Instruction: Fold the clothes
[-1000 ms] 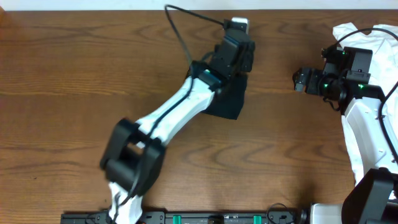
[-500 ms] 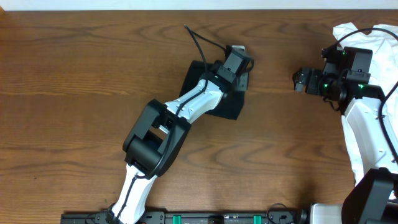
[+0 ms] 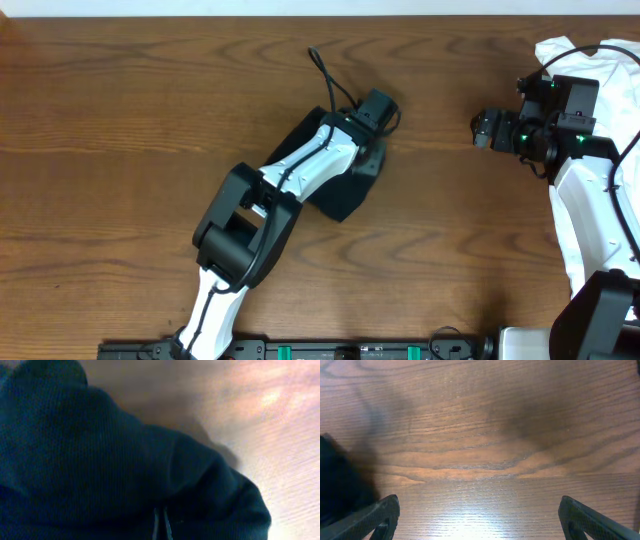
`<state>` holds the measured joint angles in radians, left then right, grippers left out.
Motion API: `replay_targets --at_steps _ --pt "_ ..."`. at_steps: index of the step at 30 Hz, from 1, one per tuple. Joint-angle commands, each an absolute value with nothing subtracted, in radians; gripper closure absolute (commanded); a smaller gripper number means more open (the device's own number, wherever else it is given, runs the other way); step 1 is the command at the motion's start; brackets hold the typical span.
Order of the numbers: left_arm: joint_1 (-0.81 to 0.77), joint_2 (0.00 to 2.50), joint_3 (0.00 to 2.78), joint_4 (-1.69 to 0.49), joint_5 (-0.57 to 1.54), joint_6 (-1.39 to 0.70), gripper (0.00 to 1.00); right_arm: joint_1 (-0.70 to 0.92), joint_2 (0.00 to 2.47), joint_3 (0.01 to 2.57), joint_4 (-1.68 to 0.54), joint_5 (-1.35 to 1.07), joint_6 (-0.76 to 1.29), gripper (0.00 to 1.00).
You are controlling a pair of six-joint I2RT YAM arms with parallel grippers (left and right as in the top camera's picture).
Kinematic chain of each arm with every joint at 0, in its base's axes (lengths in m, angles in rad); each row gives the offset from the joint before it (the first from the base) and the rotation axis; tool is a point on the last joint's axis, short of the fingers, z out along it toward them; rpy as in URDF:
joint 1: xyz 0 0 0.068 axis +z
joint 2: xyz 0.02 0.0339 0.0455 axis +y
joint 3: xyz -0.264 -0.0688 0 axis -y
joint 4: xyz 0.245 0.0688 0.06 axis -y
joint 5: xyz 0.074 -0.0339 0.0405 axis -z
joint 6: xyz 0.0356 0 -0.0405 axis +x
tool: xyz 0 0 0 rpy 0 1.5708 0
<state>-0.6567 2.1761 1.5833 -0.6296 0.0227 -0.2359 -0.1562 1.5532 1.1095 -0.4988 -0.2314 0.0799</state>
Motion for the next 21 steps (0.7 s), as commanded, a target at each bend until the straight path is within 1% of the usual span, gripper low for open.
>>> replay_targets --at_steps 1,6,10,15,18,21 --pt "-0.659 2.163 1.564 -0.723 -0.015 -0.130 0.94 -0.160 1.560 1.109 -0.498 -0.228 0.089 0.01" --pt "-0.659 2.082 1.564 -0.849 -0.172 -0.111 0.94 -0.160 1.560 1.109 -0.499 -0.229 0.089 0.01" --pt "-0.659 1.998 1.564 -0.923 -0.211 -0.110 0.93 -0.160 1.560 1.109 -0.499 -0.229 0.089 0.01" --pt "-0.647 1.820 1.564 -0.933 -0.212 -0.276 0.94 -0.160 1.560 1.109 -0.498 -0.229 0.089 0.01" --pt "-0.603 1.740 1.564 -0.935 -0.211 -0.425 0.93 -0.160 1.560 1.109 -0.499 -0.229 0.089 0.01" --pt "-0.536 1.727 1.563 -0.954 -0.211 -0.536 0.94 -0.160 1.560 1.109 -0.498 -0.229 0.089 0.01"
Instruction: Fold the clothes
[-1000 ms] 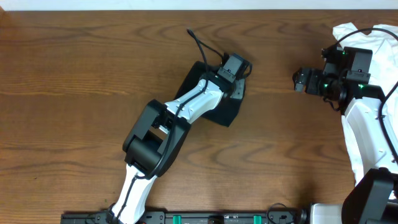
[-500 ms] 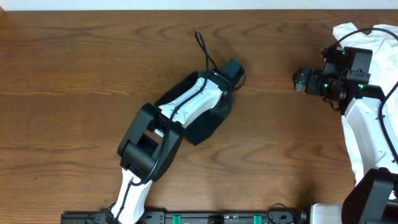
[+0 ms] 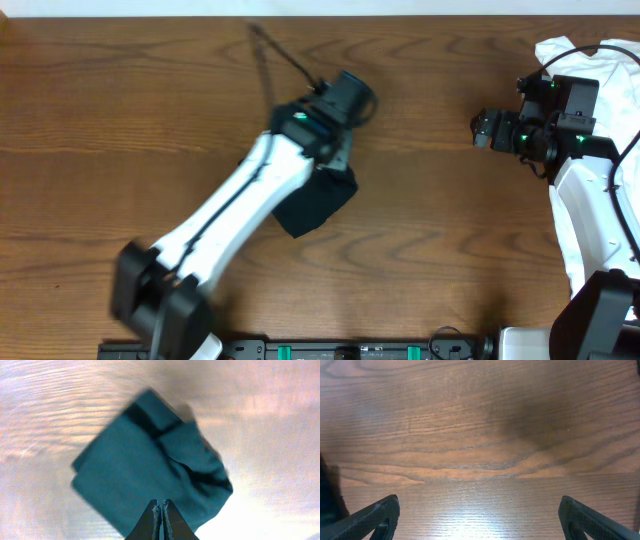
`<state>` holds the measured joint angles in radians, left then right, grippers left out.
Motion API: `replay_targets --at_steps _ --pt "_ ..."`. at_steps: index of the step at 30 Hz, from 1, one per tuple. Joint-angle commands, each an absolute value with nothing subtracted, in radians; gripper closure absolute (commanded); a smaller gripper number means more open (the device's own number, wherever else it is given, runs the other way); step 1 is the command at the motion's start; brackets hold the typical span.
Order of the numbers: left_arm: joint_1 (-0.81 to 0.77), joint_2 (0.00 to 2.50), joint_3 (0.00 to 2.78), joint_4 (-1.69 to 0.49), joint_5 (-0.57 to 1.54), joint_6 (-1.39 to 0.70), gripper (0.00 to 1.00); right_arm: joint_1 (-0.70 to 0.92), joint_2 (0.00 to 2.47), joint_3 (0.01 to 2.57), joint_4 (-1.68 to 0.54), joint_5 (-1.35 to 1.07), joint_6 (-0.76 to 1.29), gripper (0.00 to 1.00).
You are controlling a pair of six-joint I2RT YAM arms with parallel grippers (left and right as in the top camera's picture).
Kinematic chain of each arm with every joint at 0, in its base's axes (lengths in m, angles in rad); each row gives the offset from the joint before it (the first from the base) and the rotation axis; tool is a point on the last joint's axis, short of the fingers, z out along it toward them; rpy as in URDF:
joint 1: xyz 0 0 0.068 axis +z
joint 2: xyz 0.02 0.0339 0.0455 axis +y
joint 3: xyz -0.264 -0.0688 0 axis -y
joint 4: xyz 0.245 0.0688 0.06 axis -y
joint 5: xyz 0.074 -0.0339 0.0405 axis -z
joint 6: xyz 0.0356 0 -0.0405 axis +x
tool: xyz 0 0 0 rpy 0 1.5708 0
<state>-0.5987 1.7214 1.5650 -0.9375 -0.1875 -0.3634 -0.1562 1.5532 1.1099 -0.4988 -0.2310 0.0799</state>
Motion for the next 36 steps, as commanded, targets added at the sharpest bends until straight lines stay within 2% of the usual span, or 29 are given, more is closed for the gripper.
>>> replay_targets --at_steps 1,8,24,29,36 --pt "-0.515 1.731 1.559 -0.958 -0.210 -0.560 0.93 -0.160 1.560 1.109 -0.499 -0.228 0.089 0.01" --pt "-0.412 1.802 1.517 -0.944 -0.183 -0.604 0.94 -0.160 1.560 1.109 -0.499 -0.229 0.089 0.01" --pt "-0.412 2.040 1.515 -0.776 -0.110 -0.607 0.94 -0.160 1.560 1.109 -0.498 -0.229 0.089 0.01" --pt "-0.412 2.062 1.515 -0.689 -0.004 -0.554 0.94 -0.160 1.560 1.109 -0.498 -0.229 0.089 0.01" --pt "-0.436 2.067 1.515 -0.662 0.001 -0.512 0.94 -0.160 1.560 1.109 -0.499 -0.229 0.089 0.01"
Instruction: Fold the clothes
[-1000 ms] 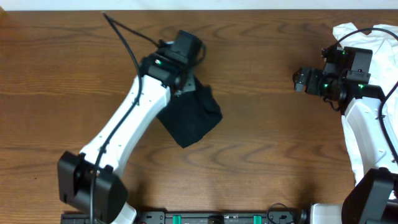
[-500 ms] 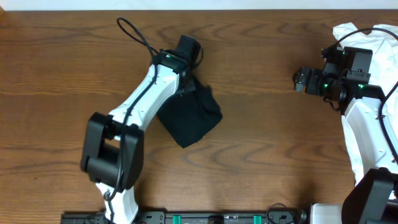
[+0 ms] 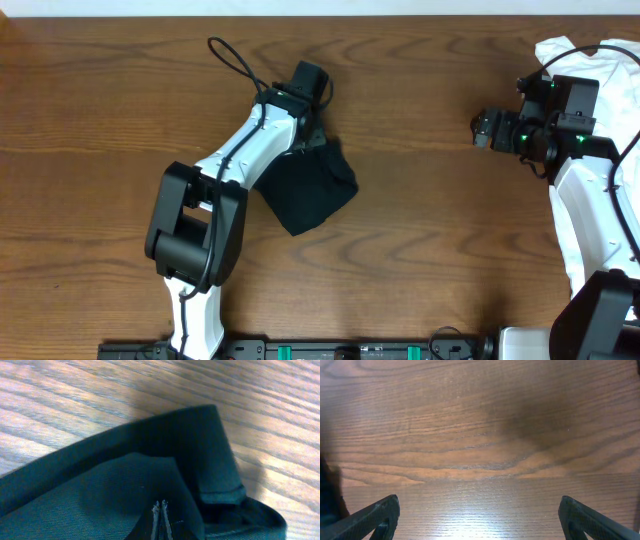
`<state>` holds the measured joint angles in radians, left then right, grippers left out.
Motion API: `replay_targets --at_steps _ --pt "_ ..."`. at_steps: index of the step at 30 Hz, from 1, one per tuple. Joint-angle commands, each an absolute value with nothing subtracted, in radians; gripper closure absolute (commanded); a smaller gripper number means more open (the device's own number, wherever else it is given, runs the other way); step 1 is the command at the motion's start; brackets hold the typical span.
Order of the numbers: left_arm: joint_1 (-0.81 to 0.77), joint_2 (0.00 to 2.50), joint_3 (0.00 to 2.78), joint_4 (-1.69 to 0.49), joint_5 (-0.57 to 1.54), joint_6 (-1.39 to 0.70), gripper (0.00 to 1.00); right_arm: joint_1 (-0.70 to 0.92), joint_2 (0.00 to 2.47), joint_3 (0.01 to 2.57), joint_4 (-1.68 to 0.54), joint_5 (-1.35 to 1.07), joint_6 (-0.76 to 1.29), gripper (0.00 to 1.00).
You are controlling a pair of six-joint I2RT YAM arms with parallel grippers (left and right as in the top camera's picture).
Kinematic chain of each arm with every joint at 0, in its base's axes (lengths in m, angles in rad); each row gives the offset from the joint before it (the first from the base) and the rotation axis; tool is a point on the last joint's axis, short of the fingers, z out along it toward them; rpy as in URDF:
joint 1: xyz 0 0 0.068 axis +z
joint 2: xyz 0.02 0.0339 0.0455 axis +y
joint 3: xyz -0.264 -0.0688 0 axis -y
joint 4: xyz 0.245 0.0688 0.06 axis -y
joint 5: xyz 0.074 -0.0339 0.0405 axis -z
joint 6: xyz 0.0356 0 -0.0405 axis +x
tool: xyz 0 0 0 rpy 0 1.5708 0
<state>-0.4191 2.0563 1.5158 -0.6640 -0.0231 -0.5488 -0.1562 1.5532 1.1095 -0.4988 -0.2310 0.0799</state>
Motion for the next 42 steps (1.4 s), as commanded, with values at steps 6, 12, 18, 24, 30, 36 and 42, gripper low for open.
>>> replay_targets --at_steps 6,12,18,24,30,36,42 --pt "-0.471 2.062 1.520 -0.649 -0.099 -0.479 0.94 -0.160 1.560 1.109 -0.498 -0.229 0.089 0.01" --pt "-0.467 1.974 1.540 -0.667 -0.159 -0.453 0.94 -0.160 1.560 1.109 -0.499 -0.228 0.089 0.01" --pt "-0.438 1.937 1.538 -0.715 -0.176 -0.536 0.94 -0.160 1.560 1.109 -0.499 -0.229 0.089 0.01" --pt "-0.370 1.959 1.493 -0.725 -0.177 -0.636 0.94 -0.160 1.560 1.109 -0.499 -0.229 0.089 0.01" --pt "-0.299 1.999 1.474 -0.730 -0.161 -0.679 0.94 -0.160 1.560 1.109 -0.499 -0.228 0.089 0.01" --pt "-0.304 2.069 1.474 -0.727 -0.158 -0.679 0.94 -0.160 1.560 1.109 -0.498 -0.229 0.089 0.01" --pt "-0.305 2.117 1.474 -0.690 -0.096 -0.640 0.94 -0.160 1.560 1.109 -0.498 -0.229 0.089 0.01"
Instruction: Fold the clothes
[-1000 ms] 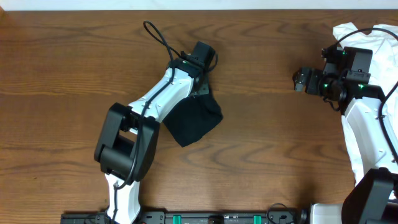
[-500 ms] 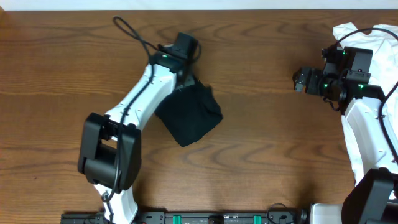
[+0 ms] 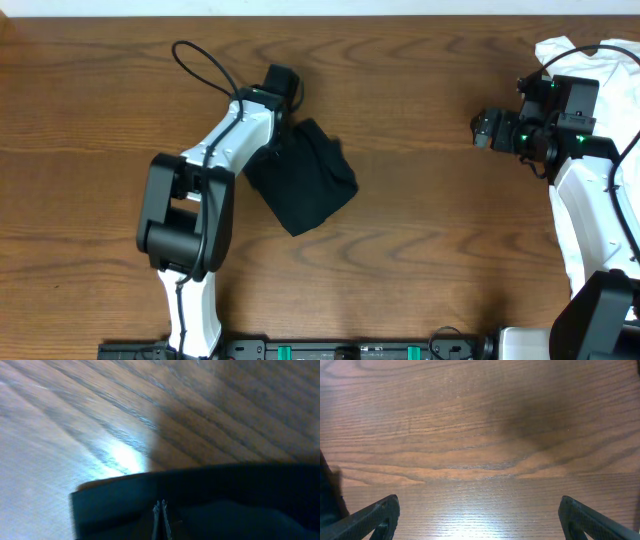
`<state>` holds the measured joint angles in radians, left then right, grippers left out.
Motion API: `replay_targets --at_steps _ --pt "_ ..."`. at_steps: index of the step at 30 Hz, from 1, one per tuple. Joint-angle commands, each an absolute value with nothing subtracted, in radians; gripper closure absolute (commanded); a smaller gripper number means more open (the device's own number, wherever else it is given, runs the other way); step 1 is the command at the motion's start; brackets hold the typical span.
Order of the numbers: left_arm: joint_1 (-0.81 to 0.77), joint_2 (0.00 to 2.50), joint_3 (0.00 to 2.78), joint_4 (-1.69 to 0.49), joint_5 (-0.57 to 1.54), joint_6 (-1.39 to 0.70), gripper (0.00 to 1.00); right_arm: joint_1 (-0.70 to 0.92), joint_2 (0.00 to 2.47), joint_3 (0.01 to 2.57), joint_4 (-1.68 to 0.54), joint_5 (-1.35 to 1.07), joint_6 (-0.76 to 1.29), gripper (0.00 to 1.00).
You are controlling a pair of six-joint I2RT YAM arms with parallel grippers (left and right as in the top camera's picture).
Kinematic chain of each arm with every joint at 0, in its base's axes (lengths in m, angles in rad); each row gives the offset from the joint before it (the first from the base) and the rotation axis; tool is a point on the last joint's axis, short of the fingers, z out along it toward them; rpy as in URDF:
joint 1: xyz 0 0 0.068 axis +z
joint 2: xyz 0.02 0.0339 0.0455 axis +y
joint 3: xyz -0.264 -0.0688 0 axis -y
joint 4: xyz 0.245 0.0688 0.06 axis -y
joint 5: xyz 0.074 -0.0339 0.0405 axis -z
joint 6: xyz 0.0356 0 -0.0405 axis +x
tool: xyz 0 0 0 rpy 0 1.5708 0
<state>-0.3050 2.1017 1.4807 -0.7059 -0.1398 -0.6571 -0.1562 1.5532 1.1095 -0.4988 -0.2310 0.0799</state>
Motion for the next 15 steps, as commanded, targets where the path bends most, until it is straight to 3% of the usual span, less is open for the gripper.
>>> replay_targets --at_steps 1,9,15 --pt "-0.307 2.117 1.474 -0.670 -0.074 -0.612 0.94 -0.160 1.560 1.109 -0.499 -0.229 0.089 0.01" --pt "-0.352 2.117 1.474 -0.535 0.118 -0.489 0.94 -0.160 1.560 1.109 -0.499 -0.229 0.089 0.01" --pt "-0.414 2.115 1.491 -0.487 0.124 -0.425 0.94 -0.159 1.560 1.109 -0.498 -0.228 0.089 0.01"
